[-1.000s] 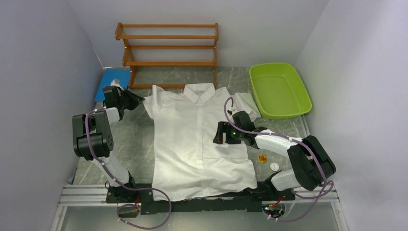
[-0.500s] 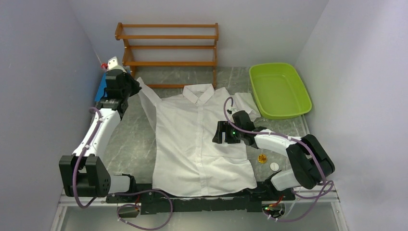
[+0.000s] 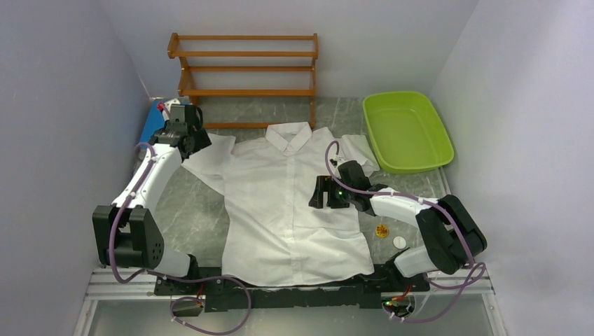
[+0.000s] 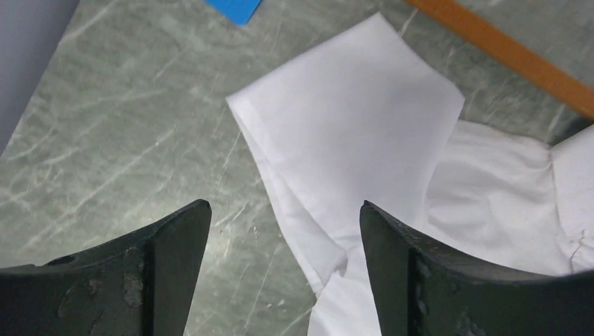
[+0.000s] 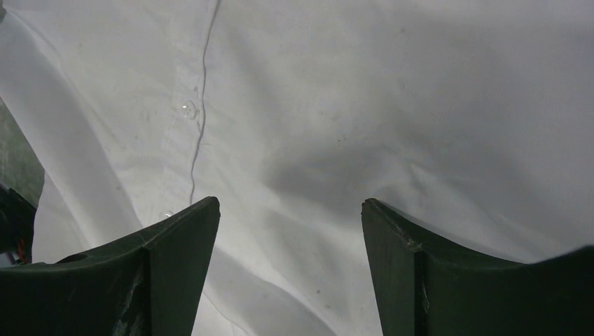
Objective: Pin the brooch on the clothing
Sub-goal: Flatten out the clothes at the center of the board.
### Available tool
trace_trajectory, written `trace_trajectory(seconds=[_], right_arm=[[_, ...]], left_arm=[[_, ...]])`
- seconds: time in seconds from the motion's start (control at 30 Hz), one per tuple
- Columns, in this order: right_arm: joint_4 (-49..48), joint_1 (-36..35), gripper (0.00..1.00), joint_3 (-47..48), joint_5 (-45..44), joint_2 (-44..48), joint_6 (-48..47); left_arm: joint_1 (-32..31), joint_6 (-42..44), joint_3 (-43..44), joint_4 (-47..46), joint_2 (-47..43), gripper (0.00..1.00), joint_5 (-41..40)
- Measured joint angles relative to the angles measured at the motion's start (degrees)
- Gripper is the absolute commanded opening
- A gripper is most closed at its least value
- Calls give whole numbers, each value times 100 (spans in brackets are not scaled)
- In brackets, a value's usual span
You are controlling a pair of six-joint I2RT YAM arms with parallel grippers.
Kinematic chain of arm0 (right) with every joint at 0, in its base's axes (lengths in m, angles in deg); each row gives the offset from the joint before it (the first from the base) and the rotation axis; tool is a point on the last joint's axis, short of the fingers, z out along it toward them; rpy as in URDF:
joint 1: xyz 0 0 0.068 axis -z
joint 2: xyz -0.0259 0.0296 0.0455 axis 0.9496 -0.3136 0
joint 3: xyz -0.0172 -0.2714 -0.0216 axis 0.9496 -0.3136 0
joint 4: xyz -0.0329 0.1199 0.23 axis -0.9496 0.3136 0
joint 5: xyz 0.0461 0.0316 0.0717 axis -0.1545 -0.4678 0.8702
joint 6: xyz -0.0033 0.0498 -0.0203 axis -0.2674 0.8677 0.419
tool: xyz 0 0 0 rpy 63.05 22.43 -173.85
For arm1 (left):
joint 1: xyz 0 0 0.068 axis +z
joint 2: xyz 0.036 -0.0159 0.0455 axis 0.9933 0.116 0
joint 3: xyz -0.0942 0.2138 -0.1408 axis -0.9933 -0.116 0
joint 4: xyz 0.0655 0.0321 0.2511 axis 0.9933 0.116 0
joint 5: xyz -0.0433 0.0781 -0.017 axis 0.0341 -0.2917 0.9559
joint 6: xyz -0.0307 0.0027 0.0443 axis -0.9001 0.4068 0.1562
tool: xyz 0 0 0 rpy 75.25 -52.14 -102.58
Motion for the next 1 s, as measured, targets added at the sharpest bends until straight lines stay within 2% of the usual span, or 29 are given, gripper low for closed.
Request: trace_trajectory(seconds=[0.13,0.4,0.47,0.5,0.63,0.77,1.0], right_arm=[[-7,0,78,0,7,-4,-4],[-98,0,78,0,52,-52,-11],[-127,0,78,0,61,-61,-11],[-144,0,78,0,68,-68,-11],[-157,0,78,-2,72,-72,-11],[-157,0,78,-2,72,-72,-11],[-157,0,78,-2,70,-74,-15]], left_arm=[[92,-278,-345,162,-157,79,225],[1067,-973,-2347,-474,-979,56,2072],[1113,-1126,-2721,-756,-909,40,2531],[1128,-1180,-2848,-870,-859,39,2710],[1228,-1436,-3311,-1593,-509,43,3425],[1360,-1687,-3600,-2177,-295,47,3720],[1543,-1862,-3630,-2983,35,43,3945]])
